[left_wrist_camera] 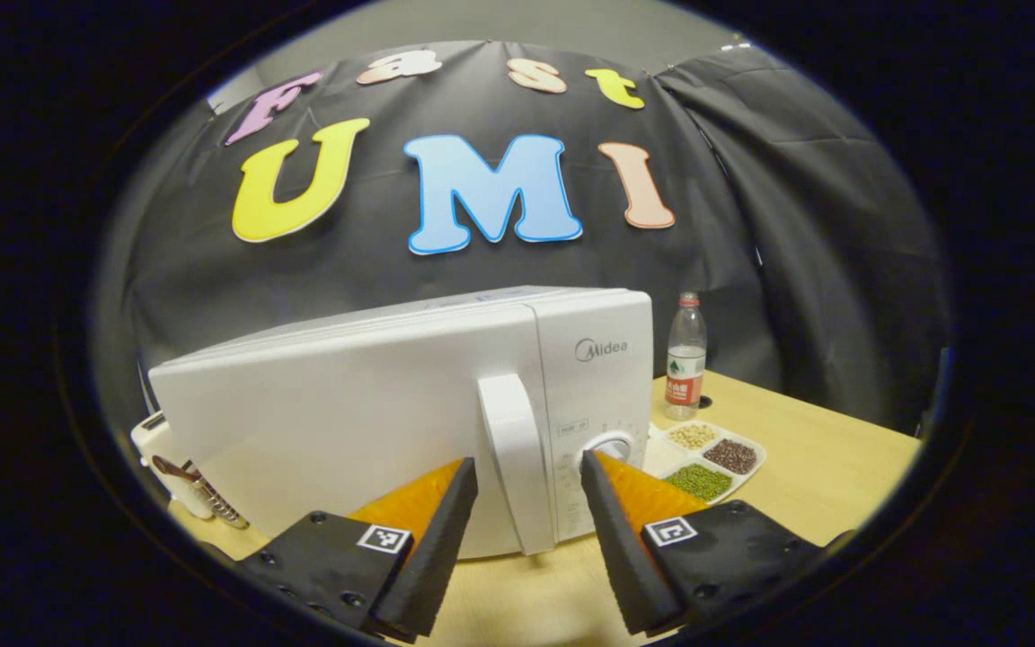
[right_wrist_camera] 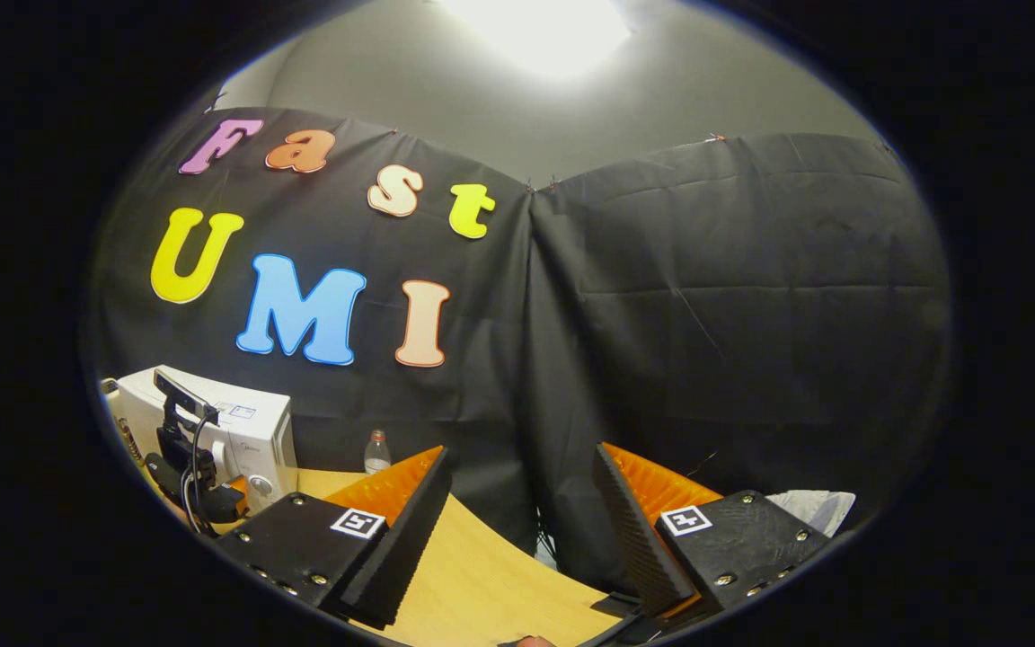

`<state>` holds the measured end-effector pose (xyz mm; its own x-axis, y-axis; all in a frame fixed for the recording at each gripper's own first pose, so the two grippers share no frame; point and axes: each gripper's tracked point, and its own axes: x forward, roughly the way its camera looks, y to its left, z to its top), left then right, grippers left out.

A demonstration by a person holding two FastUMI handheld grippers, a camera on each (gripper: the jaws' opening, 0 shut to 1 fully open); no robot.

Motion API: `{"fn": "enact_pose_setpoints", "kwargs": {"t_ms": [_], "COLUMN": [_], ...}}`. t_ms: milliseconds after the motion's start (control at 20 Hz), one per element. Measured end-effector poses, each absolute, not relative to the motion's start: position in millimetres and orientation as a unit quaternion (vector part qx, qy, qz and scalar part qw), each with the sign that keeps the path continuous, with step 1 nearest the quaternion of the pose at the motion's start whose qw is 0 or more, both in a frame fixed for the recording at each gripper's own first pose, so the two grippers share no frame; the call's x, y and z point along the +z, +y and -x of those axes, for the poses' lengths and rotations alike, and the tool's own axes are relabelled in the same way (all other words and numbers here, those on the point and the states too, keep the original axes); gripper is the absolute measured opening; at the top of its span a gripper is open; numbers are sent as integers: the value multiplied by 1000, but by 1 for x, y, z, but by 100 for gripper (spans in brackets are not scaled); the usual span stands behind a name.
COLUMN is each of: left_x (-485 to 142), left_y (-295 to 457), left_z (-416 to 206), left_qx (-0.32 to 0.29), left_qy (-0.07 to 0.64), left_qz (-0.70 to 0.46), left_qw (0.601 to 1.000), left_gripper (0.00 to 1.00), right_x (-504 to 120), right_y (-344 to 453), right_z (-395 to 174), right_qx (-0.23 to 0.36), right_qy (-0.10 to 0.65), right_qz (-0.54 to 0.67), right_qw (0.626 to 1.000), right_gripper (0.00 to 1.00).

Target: Open the microwave oven with the left hand, put the food in, and close the microwave oven.

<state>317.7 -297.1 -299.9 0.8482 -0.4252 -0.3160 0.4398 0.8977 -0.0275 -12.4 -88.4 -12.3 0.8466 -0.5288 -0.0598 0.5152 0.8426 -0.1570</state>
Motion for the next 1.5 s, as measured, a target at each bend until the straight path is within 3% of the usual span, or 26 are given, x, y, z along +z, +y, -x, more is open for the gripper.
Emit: {"fn": "enact_pose_setpoints", "kwargs": {"t_ms": [50, 200, 400, 450, 550, 600, 650, 750, 800, 900, 1000, 1200, 1500], "left_x": [-303, -304, -306, -306, -305, -306, -305, -303, -304, -308, -295, -296, -289], "left_y": [-301, -299, -296, -296, -295, -295, -294, -293, -293, -283, -272, -254, -213], "left_z": [-317, -318, -320, -321, -319, -318, -318, -318, -316, -290, -270, -240, -192], "left_qx": [-229, -217, -209, -210, -211, -209, -205, -196, -192, -175, -176, -186, -139], "left_qy": [163, 163, 164, 167, 173, 175, 178, 184, 188, 212, 177, 202, 217], "left_qz": [-24, -26, -16, -13, 1, 2, -2, 2, -3, 9, 0, 12, 8], "left_qw": [959, 962, 964, 963, 962, 962, 962, 963, 963, 961, 968, 962, 966], "left_gripper": [65, 60, 34, 37, 25, 30, 20, 14, 17, 11, 11, 11, 14], "right_x": [-12, -12, -13, -13, -14, -14, -13, -11, -9, -8, -8, -9, -17], "right_y": [-89, -94, -97, -97, -97, -96, -95, -93, -89, -86, -83, -73, -65], "right_z": [13, 17, 22, 23, 23, 23, 22, 21, 22, 21, 18, 8, 6], "right_qx": [-275, -281, -287, -288, -286, -283, -280, -272, -265, -252, -233, -184, -108], "right_qy": [51, 52, 55, 56, 58, 57, 55, 52, 50, 48, 43, 32, 27], "right_qz": [68, 71, 71, 71, 71, 71, 71, 72, 73, 78, 73, 56, 25], "right_qw": [958, 956, 954, 953, 954, 955, 956, 958, 960, 963, 969, 981, 993], "right_gripper": [95, 96, 96, 96, 96, 96, 96, 95, 93, 95, 96, 96, 95]}}
